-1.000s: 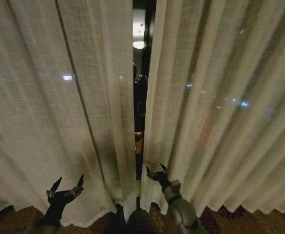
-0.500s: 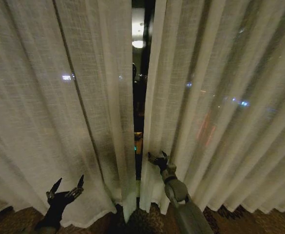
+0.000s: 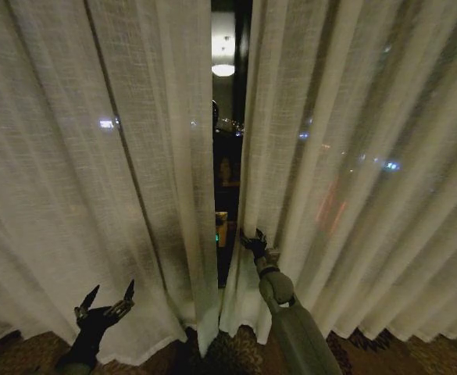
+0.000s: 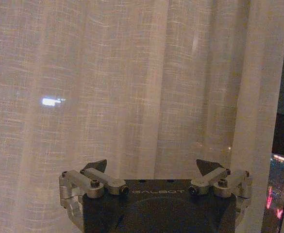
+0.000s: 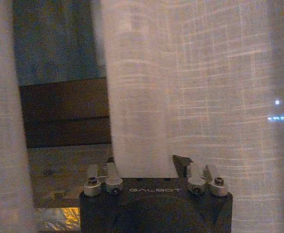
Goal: Open the curtains by pulling them apart, changing their state from closed to fully open.
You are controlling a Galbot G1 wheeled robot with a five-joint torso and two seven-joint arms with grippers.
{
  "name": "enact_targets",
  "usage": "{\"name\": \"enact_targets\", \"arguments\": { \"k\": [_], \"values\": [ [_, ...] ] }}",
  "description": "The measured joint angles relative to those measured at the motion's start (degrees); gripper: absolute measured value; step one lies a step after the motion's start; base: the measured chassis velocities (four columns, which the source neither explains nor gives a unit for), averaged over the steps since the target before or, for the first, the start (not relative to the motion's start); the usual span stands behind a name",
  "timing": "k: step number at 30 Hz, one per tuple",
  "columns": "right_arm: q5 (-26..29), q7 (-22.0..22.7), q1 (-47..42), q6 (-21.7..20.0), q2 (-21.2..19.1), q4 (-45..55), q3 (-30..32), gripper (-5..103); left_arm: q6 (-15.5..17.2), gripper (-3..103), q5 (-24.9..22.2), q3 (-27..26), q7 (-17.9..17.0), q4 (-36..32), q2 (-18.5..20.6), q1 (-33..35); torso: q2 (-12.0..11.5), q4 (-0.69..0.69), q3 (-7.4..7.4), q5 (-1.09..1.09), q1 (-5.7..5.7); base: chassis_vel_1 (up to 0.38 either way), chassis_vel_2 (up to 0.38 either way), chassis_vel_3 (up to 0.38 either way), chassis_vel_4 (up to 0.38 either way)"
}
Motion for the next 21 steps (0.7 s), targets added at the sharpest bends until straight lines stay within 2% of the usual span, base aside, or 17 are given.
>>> {"name": "enact_targets", "arguments": {
  "k": [2,3,4,5,6,8,9,10,12,15,18,21],
  "values": [
    [0.0,0.0,-0.1,0.0,-0.1,0.3,-0.2,60,0.0,100,0.0,0.0,0.0,0.0,0.1,0.0,0.0,0.0,0.0,0.0,0.0,0.0,0.0,0.0,0.0],
    [0.0,0.0,-0.3,-0.1,-0.3,0.6,-0.4,55,0.0,100,0.0,0.0,0.0,0.0,0.2,-0.1,0.0,0.0,0.0,0.0,0.0,0.0,0.0,0.0,0.0],
    [0.0,0.0,-0.5,-0.1,-0.6,1.0,-0.7,44,0.0,100,-0.1,0.0,0.0,0.0,0.4,-0.2,0.0,0.0,0.0,0.0,0.0,0.0,0.0,0.0,0.0],
    [0.0,0.1,-0.6,-0.1,-0.7,1.1,-0.9,44,0.0,100,-0.1,0.0,0.0,0.1,0.4,-0.3,0.0,0.0,0.0,0.0,0.0,0.0,0.0,0.0,0.0],
    [0.0,0.3,-0.6,-0.1,-0.8,1.2,-1.0,38,0.0,100,-0.1,0.0,0.0,0.2,0.5,-0.3,0.0,0.0,0.0,0.0,0.0,0.0,0.0,0.0,0.0],
    [0.1,0.6,-0.7,-0.1,-0.9,1.4,-1.2,38,0.0,100,-0.1,0.0,0.0,0.2,0.5,-0.4,0.0,0.0,0.0,0.0,0.0,0.0,0.0,0.0,0.0],
    [0.2,1.0,-0.9,-0.1,-1.2,1.6,-1.6,28,0.0,100,-0.2,0.1,0.0,0.4,0.7,-0.6,0.0,0.0,0.0,0.0,0.0,0.0,0.0,0.0,0.0],
    [0.2,1.1,-0.9,-0.1,-1.3,1.7,-1.7,22,0.0,100,-0.2,0.1,0.0,0.4,0.7,-0.7,0.0,0.0,0.0,0.0,0.0,0.0,0.0,0.0,0.0],
    [0.3,1.2,-1.0,-0.1,-1.4,1.8,-1.7,22,0.1,100,-0.2,0.1,0.0,0.5,0.9,-0.7,0.0,0.0,0.0,0.0,0.0,0.0,0.0,0.0,0.0],
    [0.4,1.6,-1.0,-0.1,-1.5,1.9,-1.8,6,0.2,100,-0.3,0.1,0.0,0.7,1.2,-0.8,0.0,0.0,0.0,0.0,0.0,0.0,0.0,0.0,0.0],
    [0.8,1.8,-1.0,-0.1,-1.4,2.0,-1.8,1,0.2,100,-0.3,0.1,0.0,0.8,1.4,-0.8,0.0,0.0,0.0,0.0,0.0,0.0,0.0,0.0,0.0],
    [1.6,1.8,-1.0,-0.1,-1.3,2.1,-1.8,1,0.2,100,-0.3,0.0,0.0,0.8,1.6,-0.7,0.0,0.0,0.0,0.0,0.0,0.0,0.0,0.0,0.0]
  ]
}}
